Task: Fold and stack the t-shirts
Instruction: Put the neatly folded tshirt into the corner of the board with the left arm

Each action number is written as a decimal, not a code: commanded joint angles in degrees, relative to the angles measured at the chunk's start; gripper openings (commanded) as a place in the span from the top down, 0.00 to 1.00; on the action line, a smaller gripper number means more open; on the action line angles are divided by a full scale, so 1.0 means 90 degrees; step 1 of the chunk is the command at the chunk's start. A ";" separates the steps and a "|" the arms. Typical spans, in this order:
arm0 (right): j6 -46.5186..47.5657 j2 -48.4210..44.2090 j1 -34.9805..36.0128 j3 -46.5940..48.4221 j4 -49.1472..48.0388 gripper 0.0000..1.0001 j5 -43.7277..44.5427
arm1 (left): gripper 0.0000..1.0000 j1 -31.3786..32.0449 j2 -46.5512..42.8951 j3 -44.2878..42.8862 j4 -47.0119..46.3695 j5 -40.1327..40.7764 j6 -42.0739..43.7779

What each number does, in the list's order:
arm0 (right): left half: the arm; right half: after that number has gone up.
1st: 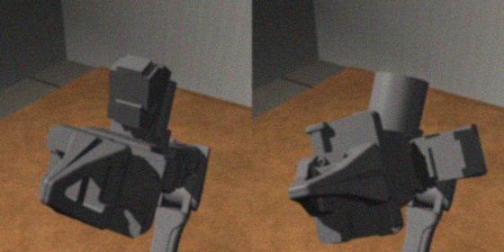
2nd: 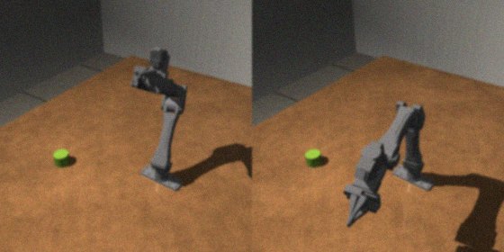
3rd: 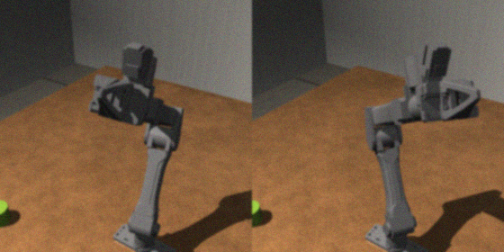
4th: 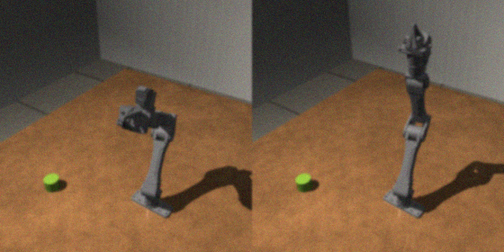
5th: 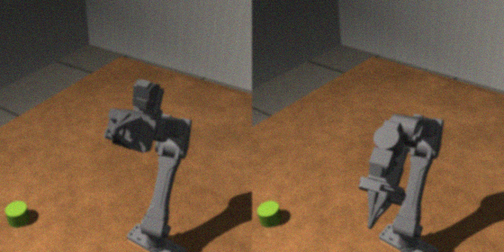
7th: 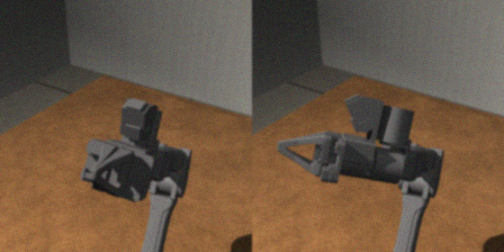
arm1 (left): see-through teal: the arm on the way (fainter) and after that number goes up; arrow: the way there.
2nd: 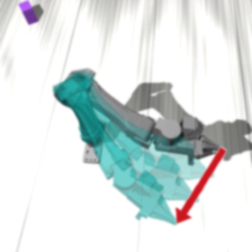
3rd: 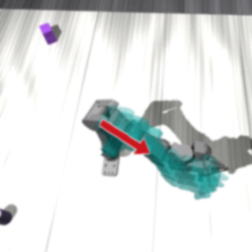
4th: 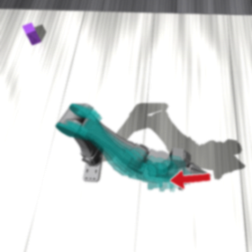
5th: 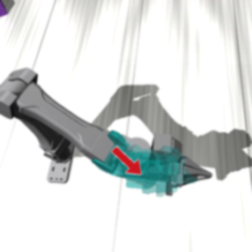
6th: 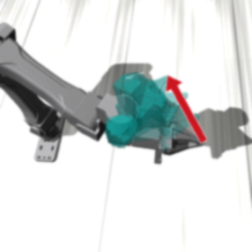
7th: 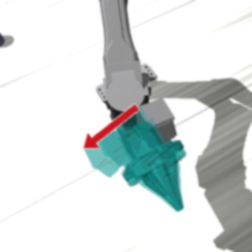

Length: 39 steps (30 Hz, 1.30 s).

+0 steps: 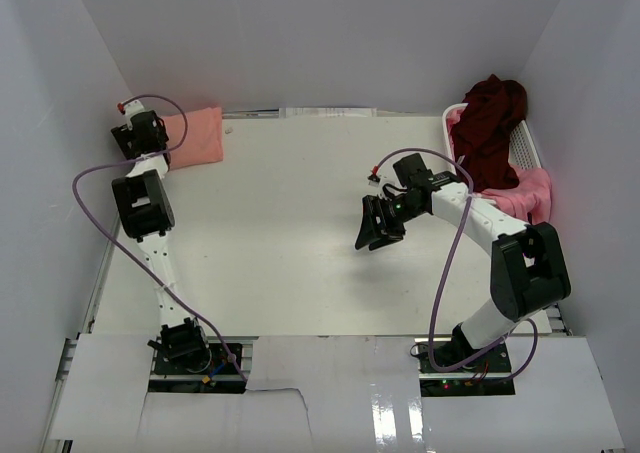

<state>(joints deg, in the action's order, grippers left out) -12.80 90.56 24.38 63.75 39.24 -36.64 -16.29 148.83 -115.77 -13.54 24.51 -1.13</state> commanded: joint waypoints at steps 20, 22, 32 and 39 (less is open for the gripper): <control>0.0113 -0.0794 0.0045 0.0991 -0.0083 0.44 0.0965 | 0.02 0.2022 -0.5820 0.4026 0.0067 0.0422 -0.0233; -0.0042 -0.0921 0.0045 0.1178 -0.0277 0.44 0.1375 | 0.02 0.2016 -0.7153 0.4890 0.0302 -0.0704 -0.1278; -0.0307 -0.1449 -0.0062 0.1501 -0.0454 0.41 0.2831 | 0.02 0.1937 -1.1191 0.7959 0.2050 -0.3335 -0.3175; -0.0482 -0.2249 -0.0072 0.1014 -0.0707 0.41 0.3329 | 0.02 0.1947 -1.2494 0.8429 0.2597 -0.3780 -0.3107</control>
<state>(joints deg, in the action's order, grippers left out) -16.03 74.61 24.01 73.89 35.83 -10.22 1.15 38.85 -40.25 5.61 -6.37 -27.73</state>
